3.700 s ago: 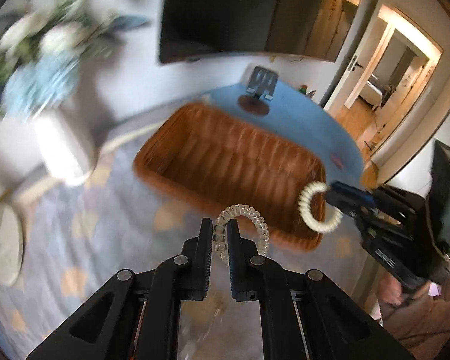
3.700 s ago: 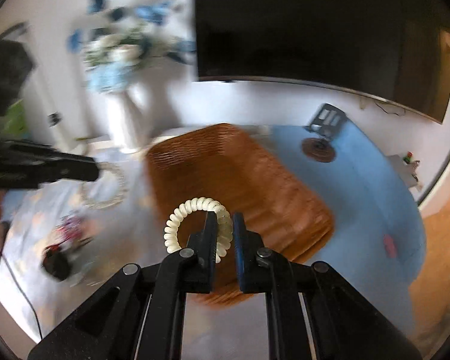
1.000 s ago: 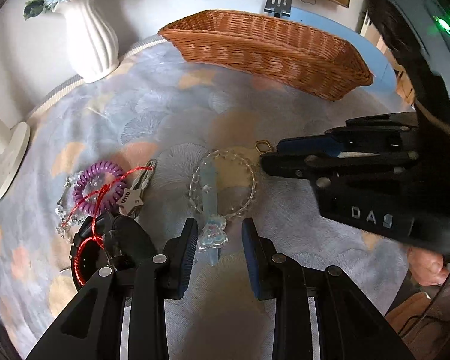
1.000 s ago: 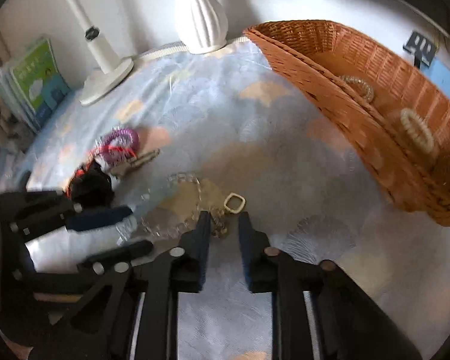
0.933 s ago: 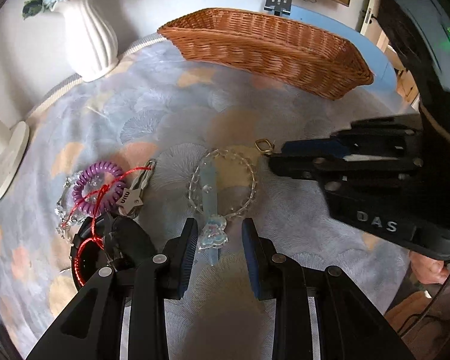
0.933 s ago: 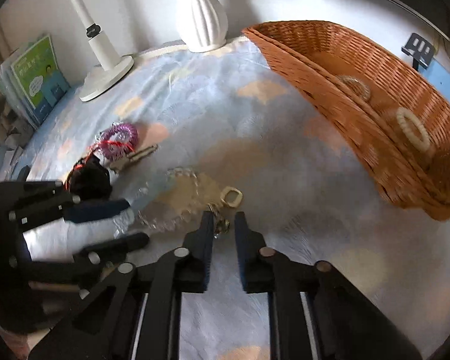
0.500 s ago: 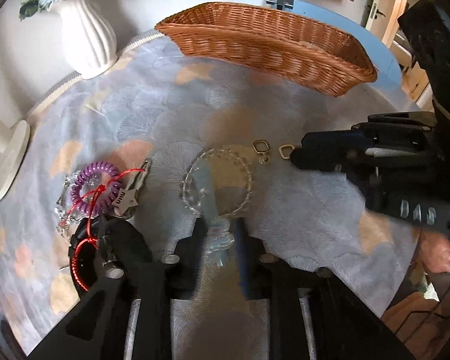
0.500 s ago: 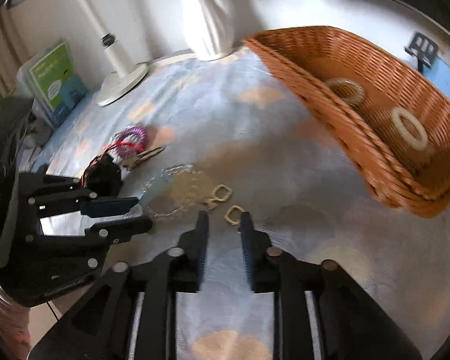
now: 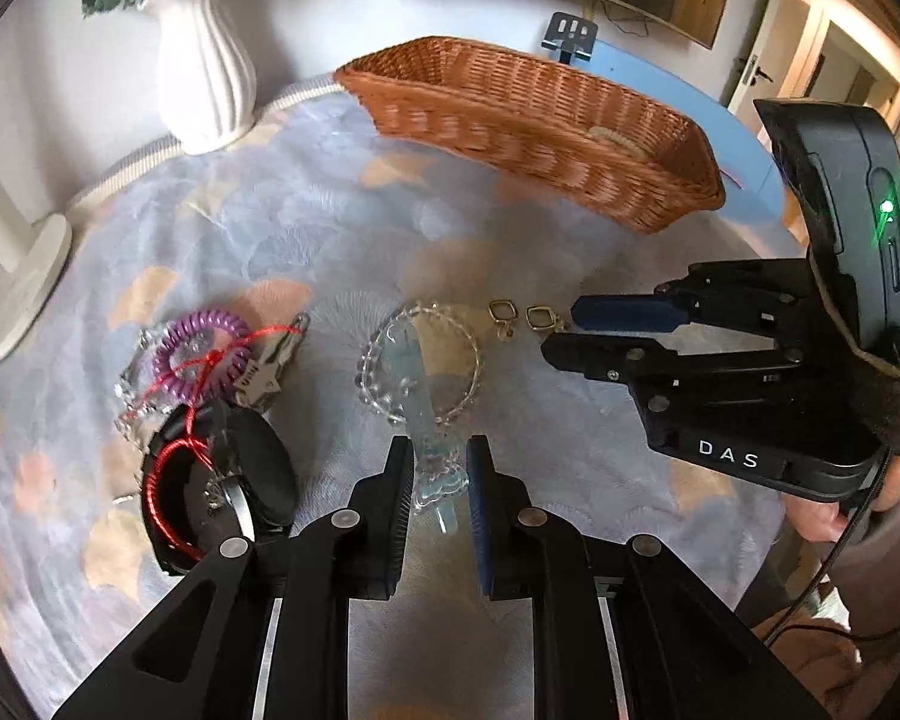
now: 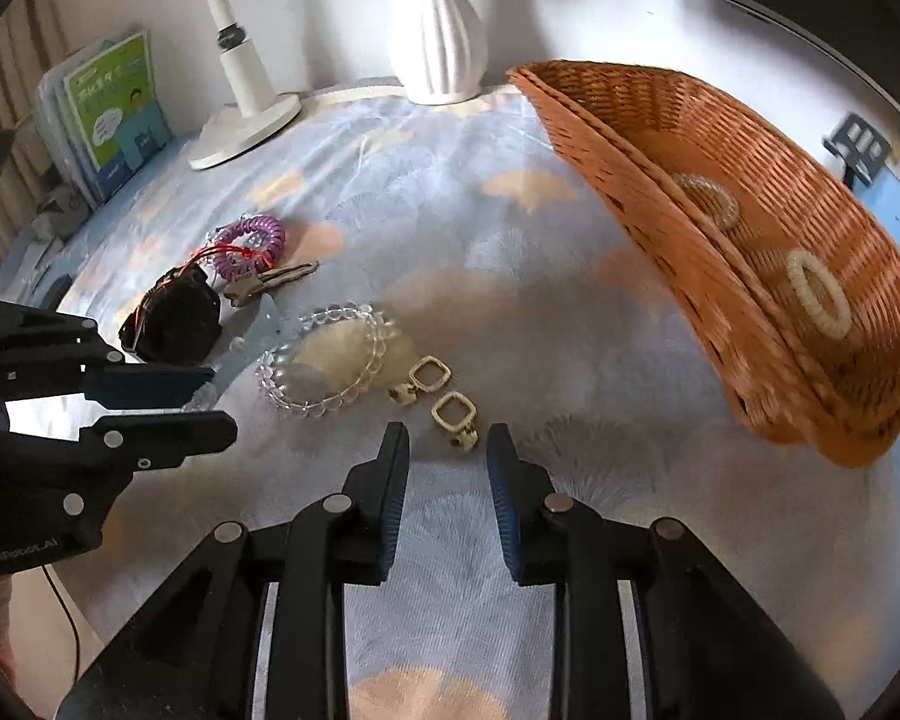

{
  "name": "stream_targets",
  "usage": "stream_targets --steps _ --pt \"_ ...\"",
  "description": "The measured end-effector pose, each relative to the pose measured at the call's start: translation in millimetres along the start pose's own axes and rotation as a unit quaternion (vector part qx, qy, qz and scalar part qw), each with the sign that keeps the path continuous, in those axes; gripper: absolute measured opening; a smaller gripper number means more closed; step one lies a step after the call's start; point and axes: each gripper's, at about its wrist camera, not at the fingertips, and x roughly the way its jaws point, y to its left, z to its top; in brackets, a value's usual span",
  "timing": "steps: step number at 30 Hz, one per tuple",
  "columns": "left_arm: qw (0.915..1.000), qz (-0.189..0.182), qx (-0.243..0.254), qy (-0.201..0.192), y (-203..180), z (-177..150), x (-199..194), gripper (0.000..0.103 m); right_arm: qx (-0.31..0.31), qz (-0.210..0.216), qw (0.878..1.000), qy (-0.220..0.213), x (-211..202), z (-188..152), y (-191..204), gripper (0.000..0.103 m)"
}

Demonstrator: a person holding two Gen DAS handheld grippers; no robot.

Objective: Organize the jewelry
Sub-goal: 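Grasp the clear plastic pendant with the left tool while the right tool grasps a gold square charm, then carry both items over the wicker basket and open both tools to release them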

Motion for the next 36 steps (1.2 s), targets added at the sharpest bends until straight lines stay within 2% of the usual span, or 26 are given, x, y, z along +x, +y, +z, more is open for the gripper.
stream_targets --steps 5,7,9,15,21,25,27,33,36 --pt "0.9999 -0.012 -0.01 -0.005 2 -2 -4 0.018 -0.059 -0.028 0.998 0.0 8 5 16 0.028" --pt "0.9998 -0.014 -0.011 -0.008 3 -3 -7 0.018 -0.073 -0.027 0.997 0.003 4 0 20 0.013" --pt "0.9997 -0.018 -0.015 -0.011 4 -3 -9 0.018 -0.08 -0.026 0.996 -0.001 0 -8 22 0.012" --pt "0.999 -0.034 -0.015 -0.024 -1 2 -15 0.018 -0.058 -0.025 0.998 -0.018 -23 -22 12 0.012" --pt "0.9974 -0.044 0.004 -0.056 -18 24 -35 0.018 -0.039 -0.024 0.995 -0.084 -86 -7 -8 0.012" --pt "0.9954 -0.05 0.015 -0.08 -32 55 -47 0.018 -0.008 -0.044 0.991 -0.127 -121 16 -45 0.012" --pt "0.9943 -0.052 0.021 -0.091 -42 74 -49 0.018 0.014 -0.056 0.989 -0.136 -127 28 -69 0.012" --pt "0.9938 -0.072 0.032 -0.078 -76 132 -16 0.018 0.106 -0.038 0.987 -0.111 -104 56 -153 0.012" --pt "0.9946 -0.08 0.032 -0.058 -92 152 14 0.018 0.152 -0.005 0.985 -0.082 -76 64 -190 0.012"
